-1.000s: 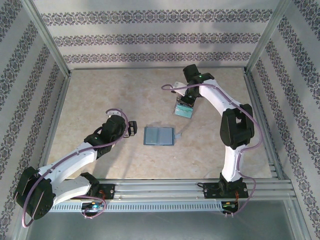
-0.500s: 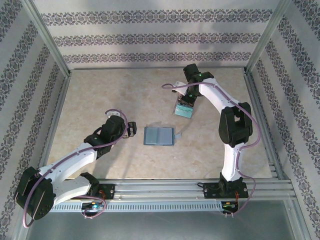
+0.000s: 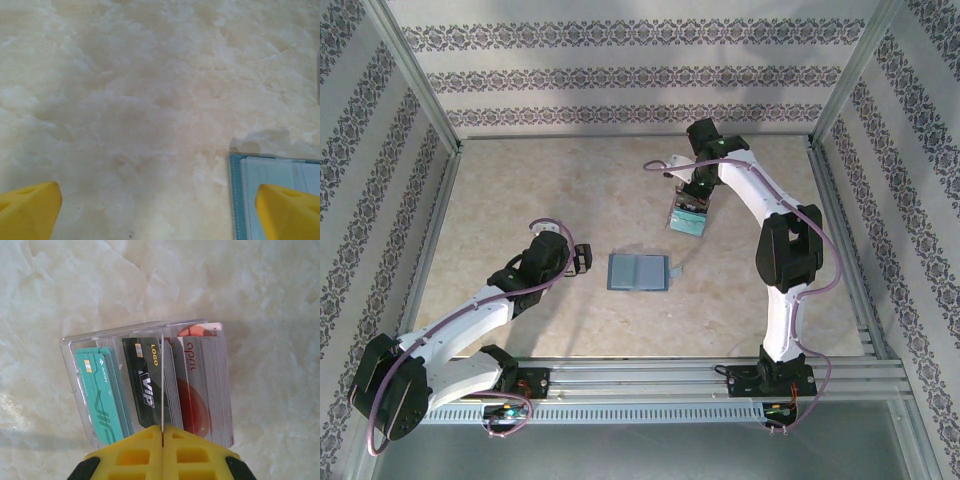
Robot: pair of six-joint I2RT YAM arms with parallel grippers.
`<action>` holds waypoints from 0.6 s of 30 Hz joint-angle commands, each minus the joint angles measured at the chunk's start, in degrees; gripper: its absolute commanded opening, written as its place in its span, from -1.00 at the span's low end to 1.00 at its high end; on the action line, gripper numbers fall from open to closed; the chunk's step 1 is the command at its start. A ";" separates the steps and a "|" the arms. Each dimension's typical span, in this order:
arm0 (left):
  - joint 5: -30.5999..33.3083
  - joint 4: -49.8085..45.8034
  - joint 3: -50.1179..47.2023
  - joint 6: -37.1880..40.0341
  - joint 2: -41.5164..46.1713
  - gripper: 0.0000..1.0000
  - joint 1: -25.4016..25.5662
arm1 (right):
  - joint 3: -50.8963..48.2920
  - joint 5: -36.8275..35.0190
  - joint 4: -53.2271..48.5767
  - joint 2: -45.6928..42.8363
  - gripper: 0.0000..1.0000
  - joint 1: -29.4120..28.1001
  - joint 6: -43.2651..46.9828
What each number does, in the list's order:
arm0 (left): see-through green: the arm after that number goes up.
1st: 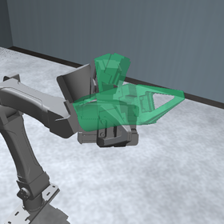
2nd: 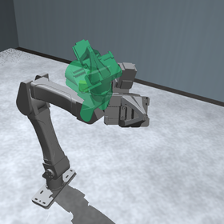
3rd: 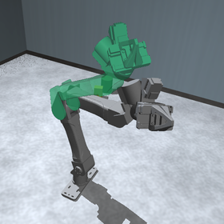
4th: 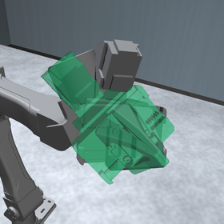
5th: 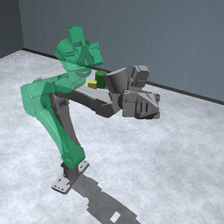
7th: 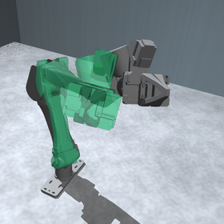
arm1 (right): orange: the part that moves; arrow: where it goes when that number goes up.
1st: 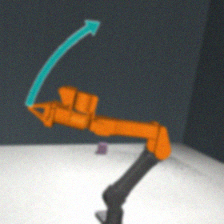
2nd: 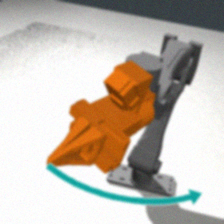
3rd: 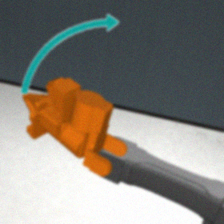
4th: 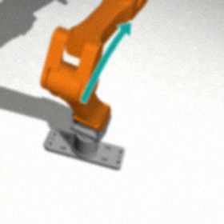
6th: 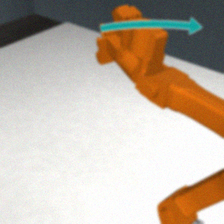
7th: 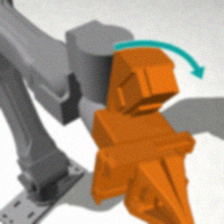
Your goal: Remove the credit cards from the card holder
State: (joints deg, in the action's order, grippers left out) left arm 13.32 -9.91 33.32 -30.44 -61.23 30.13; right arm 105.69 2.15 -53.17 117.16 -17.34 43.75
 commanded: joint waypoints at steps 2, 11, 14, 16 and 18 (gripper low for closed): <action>-0.40 -0.46 -0.80 -0.68 1.01 0.99 -1.08 | 0.30 0.26 -2.37 2.00 -1.00 0.51 0.46; -0.88 -0.26 -1.02 -0.68 1.09 0.99 -1.48 | -0.91 1.69 -2.30 1.38 -1.00 0.56 0.77; -1.10 -0.31 -1.02 -0.72 1.15 0.99 -1.55 | -1.67 1.71 -1.99 0.99 -1.00 0.54 1.04; -1.15 -0.31 -1.07 -0.79 1.27 0.99 -1.55 | -2.63 2.14 -1.25 0.46 -1.00 0.67 1.31; -1.26 -0.44 -1.20 -0.77 1.38 0.99 -1.65 | -3.73 2.69 -0.24 -0.08 -1.00 0.99 1.30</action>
State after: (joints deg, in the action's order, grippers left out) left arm 12.25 -9.89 32.77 -30.46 -60.99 29.17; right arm 103.96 3.07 -53.32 118.13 -17.32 43.94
